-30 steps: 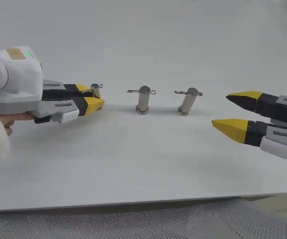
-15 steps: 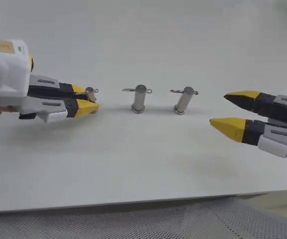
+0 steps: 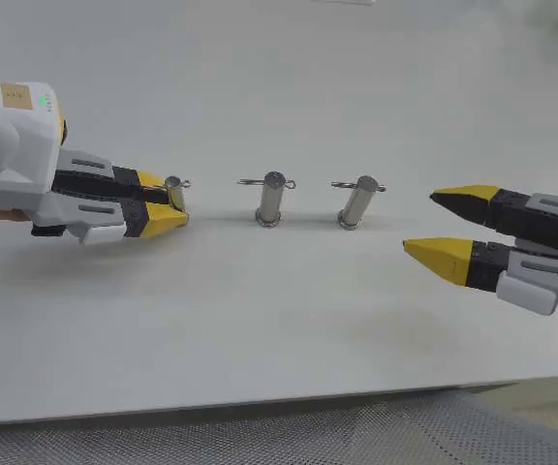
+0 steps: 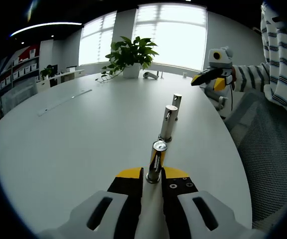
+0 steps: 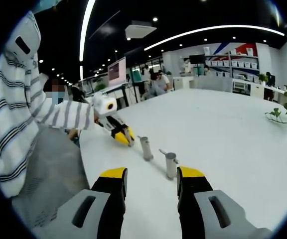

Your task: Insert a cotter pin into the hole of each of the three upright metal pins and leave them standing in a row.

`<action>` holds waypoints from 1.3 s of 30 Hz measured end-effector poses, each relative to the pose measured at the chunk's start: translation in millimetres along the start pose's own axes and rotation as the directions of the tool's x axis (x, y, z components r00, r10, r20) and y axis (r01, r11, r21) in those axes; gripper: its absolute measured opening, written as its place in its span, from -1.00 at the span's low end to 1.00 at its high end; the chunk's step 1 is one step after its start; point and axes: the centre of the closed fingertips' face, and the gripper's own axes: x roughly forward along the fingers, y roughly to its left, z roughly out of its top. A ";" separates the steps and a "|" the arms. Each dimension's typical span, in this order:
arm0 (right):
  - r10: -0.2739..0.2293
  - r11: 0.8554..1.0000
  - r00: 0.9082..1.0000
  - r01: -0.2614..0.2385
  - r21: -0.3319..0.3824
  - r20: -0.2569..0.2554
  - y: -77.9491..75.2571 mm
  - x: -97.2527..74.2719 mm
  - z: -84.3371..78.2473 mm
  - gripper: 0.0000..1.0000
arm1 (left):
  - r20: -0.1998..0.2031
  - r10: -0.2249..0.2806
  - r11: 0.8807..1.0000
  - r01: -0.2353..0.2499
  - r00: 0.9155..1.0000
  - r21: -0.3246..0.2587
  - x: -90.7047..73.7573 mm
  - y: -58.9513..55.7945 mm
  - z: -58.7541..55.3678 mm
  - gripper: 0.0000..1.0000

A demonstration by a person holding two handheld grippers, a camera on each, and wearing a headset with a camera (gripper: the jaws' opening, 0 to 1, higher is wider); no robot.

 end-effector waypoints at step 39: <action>-0.038 0.998 0.999 0.037 0.055 0.017 21.6 -6.3 -10.9 0.88 | -0.031 0.253 0.954 -0.254 0.967 -0.161 -97.2 -68.0 -12.3 0.99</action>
